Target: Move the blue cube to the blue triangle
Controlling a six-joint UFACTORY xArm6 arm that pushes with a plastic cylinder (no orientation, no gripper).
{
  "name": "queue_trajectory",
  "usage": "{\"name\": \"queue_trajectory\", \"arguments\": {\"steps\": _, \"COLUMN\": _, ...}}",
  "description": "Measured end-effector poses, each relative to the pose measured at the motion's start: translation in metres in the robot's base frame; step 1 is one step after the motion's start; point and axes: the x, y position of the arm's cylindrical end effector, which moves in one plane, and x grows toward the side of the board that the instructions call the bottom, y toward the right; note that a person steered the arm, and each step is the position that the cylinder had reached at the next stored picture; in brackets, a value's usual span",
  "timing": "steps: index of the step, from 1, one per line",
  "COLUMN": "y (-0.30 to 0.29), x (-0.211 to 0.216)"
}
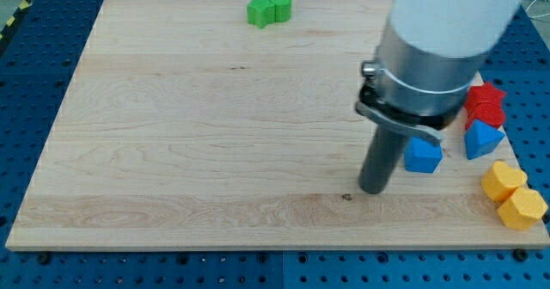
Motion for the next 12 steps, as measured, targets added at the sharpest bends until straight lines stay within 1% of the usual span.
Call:
{"name": "queue_trajectory", "arguments": {"steps": 1, "y": -0.01, "x": -0.008}}
{"name": "queue_trajectory", "arguments": {"steps": 3, "y": -0.006, "x": -0.021}}
{"name": "queue_trajectory", "arguments": {"steps": 6, "y": 0.05, "x": -0.04}}
{"name": "queue_trajectory", "arguments": {"steps": 8, "y": 0.078, "x": -0.04}}
{"name": "queue_trajectory", "arguments": {"steps": 12, "y": 0.112, "x": -0.04}}
